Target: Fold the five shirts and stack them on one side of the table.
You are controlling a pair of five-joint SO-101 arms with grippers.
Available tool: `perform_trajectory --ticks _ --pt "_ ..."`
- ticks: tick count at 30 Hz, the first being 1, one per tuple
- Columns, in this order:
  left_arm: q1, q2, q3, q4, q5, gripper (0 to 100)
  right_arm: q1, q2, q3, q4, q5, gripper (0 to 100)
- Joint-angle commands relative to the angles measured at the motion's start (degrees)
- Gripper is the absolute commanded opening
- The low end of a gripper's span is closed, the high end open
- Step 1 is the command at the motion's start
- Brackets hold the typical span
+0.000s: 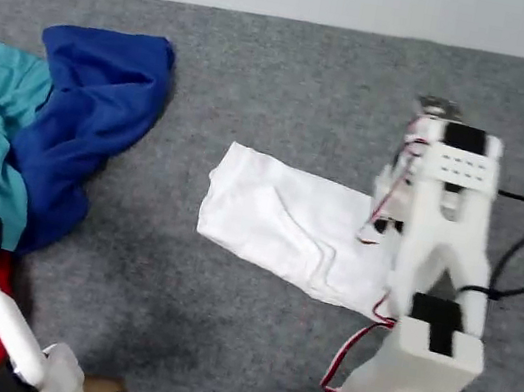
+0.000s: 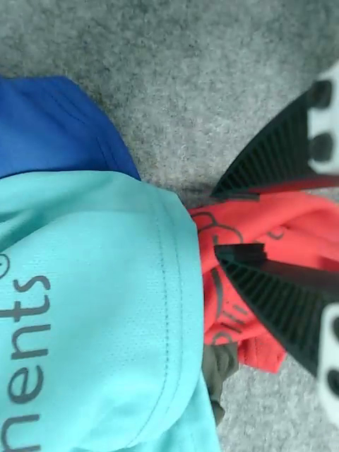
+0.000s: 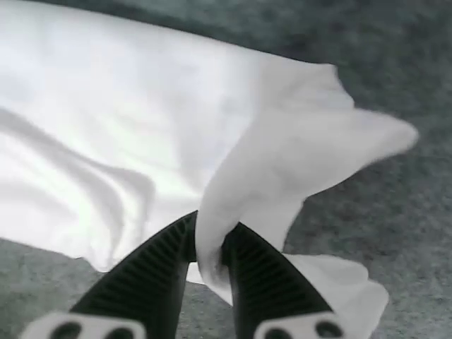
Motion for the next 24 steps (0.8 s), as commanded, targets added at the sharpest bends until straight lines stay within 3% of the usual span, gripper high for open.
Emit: perform_trajectory --ticks 1,11,24 --pt "0.44 -1.93 -0.31 0.18 -0.35 11 -5.23 -3.65 -0.79 -1.19 -0.79 0.9" --pt "0.44 -1.93 -0.31 0.18 -0.26 11 -17.19 -0.48 -5.89 -6.02 -0.70 0.9" --pt "0.44 -1.93 -0.22 -1.85 -0.09 11 -24.48 16.48 -25.58 -2.86 -0.70 0.9"
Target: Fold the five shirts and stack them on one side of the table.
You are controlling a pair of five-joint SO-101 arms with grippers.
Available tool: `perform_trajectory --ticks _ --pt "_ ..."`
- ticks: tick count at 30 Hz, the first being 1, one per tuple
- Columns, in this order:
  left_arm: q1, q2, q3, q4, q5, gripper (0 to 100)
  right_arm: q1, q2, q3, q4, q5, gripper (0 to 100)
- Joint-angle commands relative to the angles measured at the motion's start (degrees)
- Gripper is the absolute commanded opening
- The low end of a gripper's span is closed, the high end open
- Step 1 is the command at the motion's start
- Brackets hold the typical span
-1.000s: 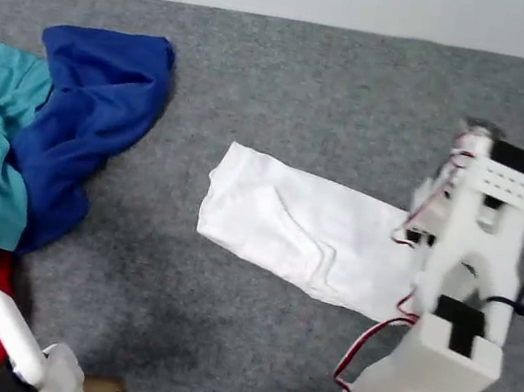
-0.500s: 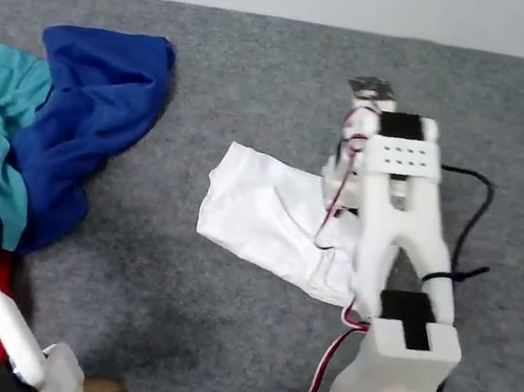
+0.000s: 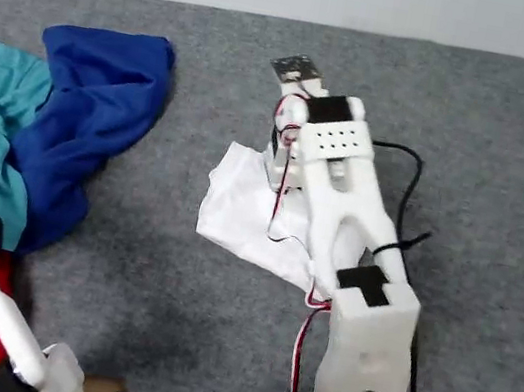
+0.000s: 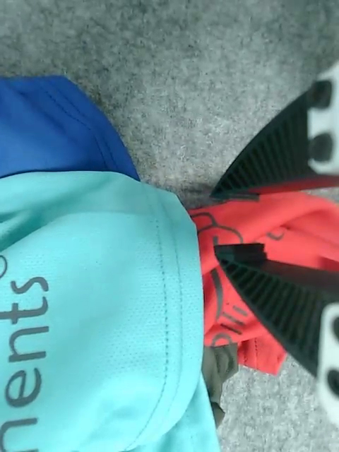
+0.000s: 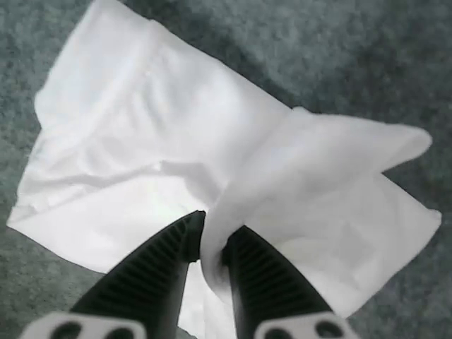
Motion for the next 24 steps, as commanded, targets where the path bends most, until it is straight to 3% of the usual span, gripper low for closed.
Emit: perform_trajectory --ticks 1,12,24 --pt "0.44 -1.93 -0.22 -1.93 -0.09 11 -2.33 2.24 -8.26 1.71 -0.70 0.9" --pt "0.35 -1.93 -0.22 -2.02 0.00 11 -6.37 13.85 -27.87 7.87 -0.35 0.9" --pt "0.35 -1.76 -0.13 -2.11 0.00 11 -8.66 19.74 -34.90 8.22 2.11 5.0"
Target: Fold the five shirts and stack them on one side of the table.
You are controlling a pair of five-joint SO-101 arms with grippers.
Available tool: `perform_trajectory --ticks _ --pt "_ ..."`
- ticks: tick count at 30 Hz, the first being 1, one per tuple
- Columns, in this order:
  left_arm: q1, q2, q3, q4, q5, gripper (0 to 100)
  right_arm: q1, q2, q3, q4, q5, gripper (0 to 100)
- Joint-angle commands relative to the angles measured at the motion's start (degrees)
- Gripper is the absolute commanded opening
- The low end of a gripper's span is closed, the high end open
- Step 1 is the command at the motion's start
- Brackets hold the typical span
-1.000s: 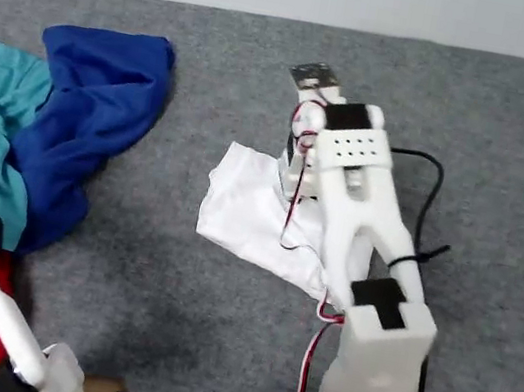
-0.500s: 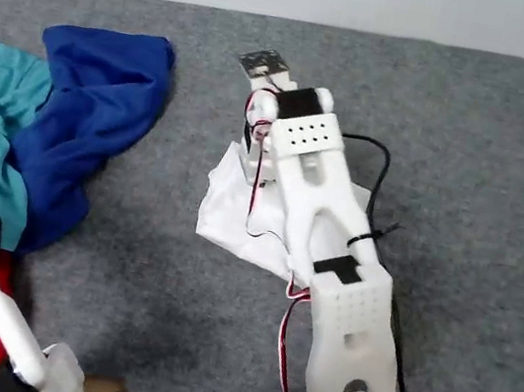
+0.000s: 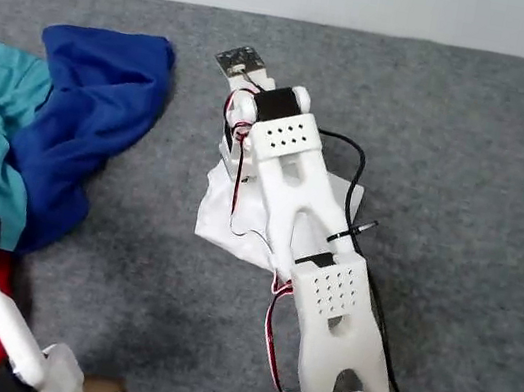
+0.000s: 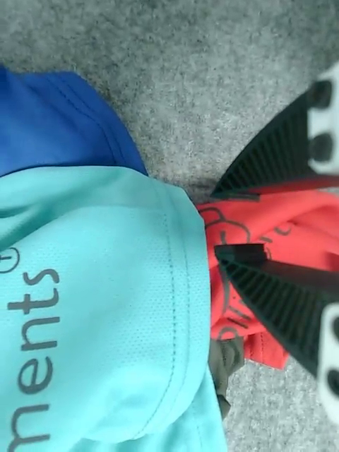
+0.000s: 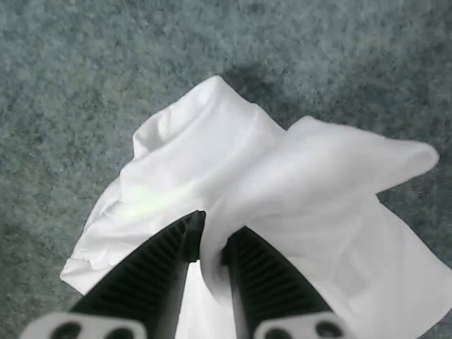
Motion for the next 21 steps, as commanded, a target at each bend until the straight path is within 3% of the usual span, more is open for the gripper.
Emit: perform_trajectory --ticks 1,12,21 --pt "0.44 -1.76 -0.13 -0.88 0.00 11 -2.68 -1.10 -4.04 1.01 2.55 6.5" --pt "0.35 -2.02 6.37 -4.13 0.00 11 -7.87 -1.10 -8.53 4.44 5.01 24.1" --pt "0.44 -2.02 6.11 -4.13 0.00 11 -7.60 -1.10 -17.93 6.37 5.01 27.4"
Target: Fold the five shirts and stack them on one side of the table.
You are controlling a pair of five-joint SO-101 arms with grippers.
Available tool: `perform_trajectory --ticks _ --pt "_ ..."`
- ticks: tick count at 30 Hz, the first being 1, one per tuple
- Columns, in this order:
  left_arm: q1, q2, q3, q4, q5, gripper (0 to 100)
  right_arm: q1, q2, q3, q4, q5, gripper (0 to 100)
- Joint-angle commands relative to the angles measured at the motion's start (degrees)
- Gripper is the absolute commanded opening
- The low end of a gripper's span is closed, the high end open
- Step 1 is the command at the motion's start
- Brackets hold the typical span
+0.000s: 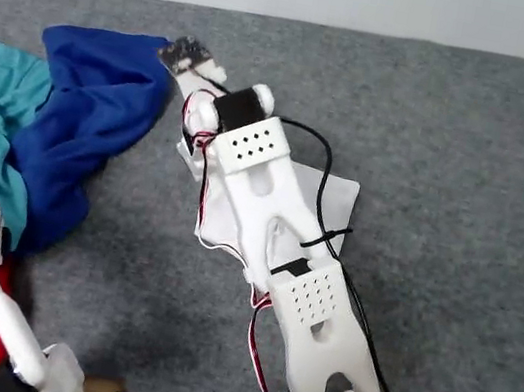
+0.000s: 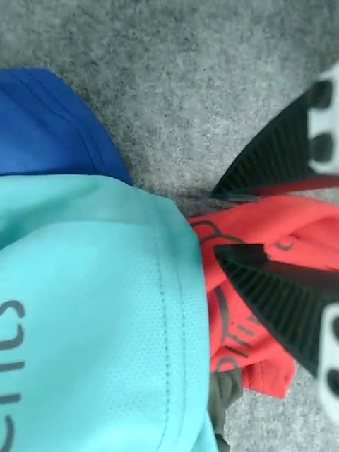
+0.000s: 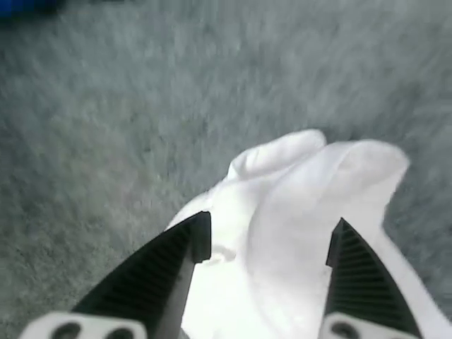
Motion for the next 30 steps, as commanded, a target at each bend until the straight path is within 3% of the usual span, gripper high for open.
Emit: perform_trajectory --ticks 1,5,12,17,22,30 --pt "0.35 -2.02 -0.48 -0.97 -0.09 11 0.04 -1.45 -8.35 3.30 0.53 27.4" --pt "0.35 -2.02 -0.57 -0.97 -0.09 11 3.65 -2.42 -10.02 4.00 0.26 25.8" --pt "0.35 -2.02 -0.66 -0.97 -0.09 11 10.59 -10.95 4.92 3.91 0.70 1.5" --pt "0.44 -2.02 -0.66 -1.05 -0.09 11 15.34 -15.96 19.87 3.65 3.34 1.0" --pt "0.44 -2.02 -0.48 -1.32 -0.09 11 19.91 -16.04 24.62 3.65 3.34 1.0" --pt "0.53 -2.02 -0.40 -2.73 -0.09 11 18.33 -15.96 26.11 3.65 3.34 1.0"
